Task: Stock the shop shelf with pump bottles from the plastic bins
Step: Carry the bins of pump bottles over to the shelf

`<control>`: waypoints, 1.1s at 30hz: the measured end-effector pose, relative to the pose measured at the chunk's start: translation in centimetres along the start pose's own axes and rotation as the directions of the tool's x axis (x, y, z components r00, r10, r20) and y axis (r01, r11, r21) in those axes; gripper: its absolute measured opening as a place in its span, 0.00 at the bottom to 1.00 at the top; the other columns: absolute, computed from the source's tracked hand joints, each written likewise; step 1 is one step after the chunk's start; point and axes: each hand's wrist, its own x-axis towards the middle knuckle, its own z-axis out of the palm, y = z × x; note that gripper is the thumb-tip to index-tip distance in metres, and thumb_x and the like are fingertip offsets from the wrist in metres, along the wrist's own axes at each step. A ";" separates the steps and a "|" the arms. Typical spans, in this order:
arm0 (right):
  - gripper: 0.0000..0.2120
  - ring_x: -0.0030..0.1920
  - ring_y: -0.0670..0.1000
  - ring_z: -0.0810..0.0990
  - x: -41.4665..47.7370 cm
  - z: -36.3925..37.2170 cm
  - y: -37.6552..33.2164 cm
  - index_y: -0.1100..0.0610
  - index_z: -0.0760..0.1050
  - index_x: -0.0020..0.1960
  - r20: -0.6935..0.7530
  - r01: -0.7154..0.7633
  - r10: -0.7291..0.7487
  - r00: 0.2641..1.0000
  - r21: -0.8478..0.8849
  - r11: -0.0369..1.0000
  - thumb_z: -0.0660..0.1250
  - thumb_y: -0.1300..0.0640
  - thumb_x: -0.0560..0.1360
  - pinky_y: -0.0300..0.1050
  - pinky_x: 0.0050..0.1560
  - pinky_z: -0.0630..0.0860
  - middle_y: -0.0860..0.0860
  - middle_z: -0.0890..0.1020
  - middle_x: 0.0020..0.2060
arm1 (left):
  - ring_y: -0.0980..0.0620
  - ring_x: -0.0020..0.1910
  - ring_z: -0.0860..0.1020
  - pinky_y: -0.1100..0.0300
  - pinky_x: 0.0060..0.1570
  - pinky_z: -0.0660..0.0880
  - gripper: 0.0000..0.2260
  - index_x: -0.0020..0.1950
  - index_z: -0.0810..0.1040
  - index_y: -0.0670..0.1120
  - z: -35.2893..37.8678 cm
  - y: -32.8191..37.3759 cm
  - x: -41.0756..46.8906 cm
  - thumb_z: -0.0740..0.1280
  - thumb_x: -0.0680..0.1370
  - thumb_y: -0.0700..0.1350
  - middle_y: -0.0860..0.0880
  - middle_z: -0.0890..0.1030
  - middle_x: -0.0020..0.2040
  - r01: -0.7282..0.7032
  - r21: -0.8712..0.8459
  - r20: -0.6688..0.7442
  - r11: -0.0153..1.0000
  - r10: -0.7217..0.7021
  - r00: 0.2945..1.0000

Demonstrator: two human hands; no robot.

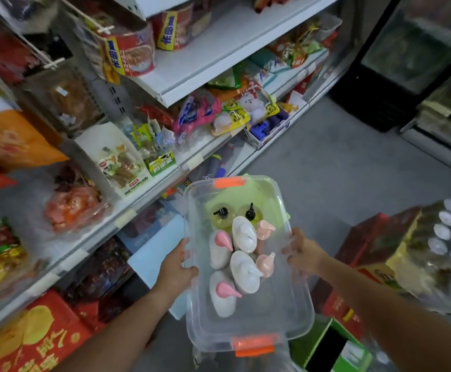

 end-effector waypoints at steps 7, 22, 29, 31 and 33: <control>0.23 0.41 0.63 0.82 7.9 -4.7 -3.0 0.50 0.64 0.59 0.089 0.034 -0.034 0.995 -0.001 0.999 0.61 0.70 0.69 0.69 0.33 0.80 0.57 0.79 0.52 | 0.46 0.60 0.78 0.57 0.33 0.77 0.32 0.71 0.70 0.55 2.9 2.4 4.6 0.66 0.73 0.28 0.49 0.78 0.63 0.051 -0.121 -0.105 0.991 -0.064 0.992; 0.22 0.45 0.67 0.83 21.8 -14.8 -8.2 0.52 0.65 0.58 0.254 0.200 -0.127 0.959 -0.290 0.936 0.58 0.71 0.68 0.63 0.30 0.81 0.55 0.78 0.54 | 0.45 0.59 0.80 0.46 0.51 0.81 0.31 0.69 0.72 0.57 13.5 4.9 13.1 0.69 0.73 0.29 0.53 0.79 0.62 0.109 -0.310 -0.348 0.945 -0.219 0.911; 0.22 0.44 0.62 0.82 26.8 -15.7 -8.9 0.50 0.64 0.57 0.309 0.257 -0.154 0.939 -0.327 0.910 0.59 0.71 0.68 0.66 0.32 0.80 0.54 0.77 0.52 | 0.45 0.61 0.79 0.41 0.53 0.81 0.34 0.74 0.68 0.59 15.7 5.2 15.3 0.73 0.73 0.35 0.52 0.79 0.65 0.171 -0.236 -0.402 0.957 -0.256 0.879; 0.22 0.42 0.62 0.82 27.9 -15.3 -9.0 0.50 0.63 0.57 0.326 0.271 -0.153 0.933 -0.355 0.895 0.59 0.70 0.69 0.65 0.33 0.81 0.54 0.77 0.53 | 0.45 0.63 0.78 0.41 0.54 0.80 0.35 0.74 0.66 0.60 15.8 4.7 15.9 0.74 0.73 0.38 0.53 0.77 0.67 0.205 -0.212 -0.406 0.956 -0.277 0.871; 0.22 0.40 0.62 0.83 28.7 -14.8 -8.9 0.49 0.63 0.56 0.345 0.286 -0.157 0.925 -0.366 0.886 0.59 0.69 0.69 0.63 0.32 0.82 0.54 0.77 0.53 | 0.47 0.64 0.77 0.42 0.56 0.80 0.35 0.74 0.65 0.62 15.7 4.1 16.1 0.75 0.73 0.41 0.56 0.76 0.68 0.224 -0.194 -0.405 0.955 -0.286 0.868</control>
